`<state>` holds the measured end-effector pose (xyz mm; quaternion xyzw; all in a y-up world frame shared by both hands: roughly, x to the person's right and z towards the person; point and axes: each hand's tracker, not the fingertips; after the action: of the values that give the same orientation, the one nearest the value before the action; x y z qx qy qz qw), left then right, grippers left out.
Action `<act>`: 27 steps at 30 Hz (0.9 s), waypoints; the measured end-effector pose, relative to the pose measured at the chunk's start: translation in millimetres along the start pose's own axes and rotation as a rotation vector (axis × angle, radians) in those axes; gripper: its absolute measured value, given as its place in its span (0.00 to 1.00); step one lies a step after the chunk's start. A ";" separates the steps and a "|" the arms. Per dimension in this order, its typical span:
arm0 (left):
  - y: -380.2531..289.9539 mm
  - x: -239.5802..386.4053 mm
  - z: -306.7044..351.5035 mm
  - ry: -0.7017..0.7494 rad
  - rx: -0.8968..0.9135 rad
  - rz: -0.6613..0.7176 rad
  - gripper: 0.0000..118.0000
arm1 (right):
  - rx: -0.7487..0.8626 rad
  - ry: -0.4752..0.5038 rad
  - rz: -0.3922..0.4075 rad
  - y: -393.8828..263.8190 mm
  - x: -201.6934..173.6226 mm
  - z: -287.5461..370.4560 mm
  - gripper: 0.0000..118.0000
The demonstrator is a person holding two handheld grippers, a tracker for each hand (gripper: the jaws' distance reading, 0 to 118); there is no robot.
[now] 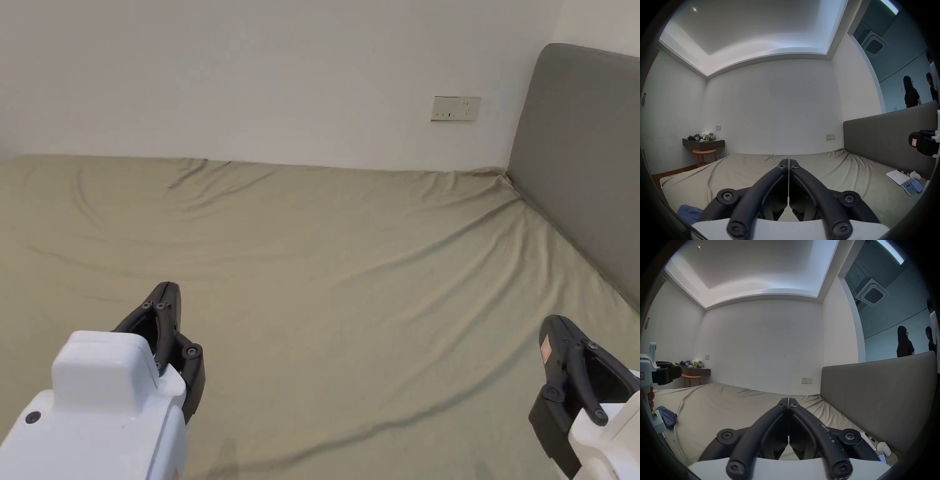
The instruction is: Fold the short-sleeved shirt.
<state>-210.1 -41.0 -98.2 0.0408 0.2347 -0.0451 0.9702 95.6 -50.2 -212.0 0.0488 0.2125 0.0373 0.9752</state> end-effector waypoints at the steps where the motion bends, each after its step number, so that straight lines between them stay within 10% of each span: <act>1: 0.0 0.2 0.1 0.000 0.000 -0.003 0.00 | -0.001 0.001 0.001 -0.2 0.0 -0.1 0.02; 17: 0.7 1.8 0.5 -0.009 0.002 -0.005 0.12 | -0.009 0.011 0.021 -2.3 -2.0 -1.9 0.09; 20: 0.9 1.3 1.5 -0.019 0.011 0.004 0.45 | 0.003 0.029 0.023 -2.9 -2.3 -0.8 0.37; 23: 1.2 1.2 2.0 -0.023 0.018 0.011 0.54 | 0.020 0.031 0.025 -2.6 -3.1 -0.3 0.51; 27: 0.5 0.5 5.0 -0.035 0.050 0.014 0.97 | 0.028 0.034 0.016 -2.3 -3.5 -0.2 1.00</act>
<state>-207.4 -41.0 -94.0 0.0661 0.2164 -0.0451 0.9730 92.5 -52.8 -211.0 0.0635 0.2292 0.0429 0.9704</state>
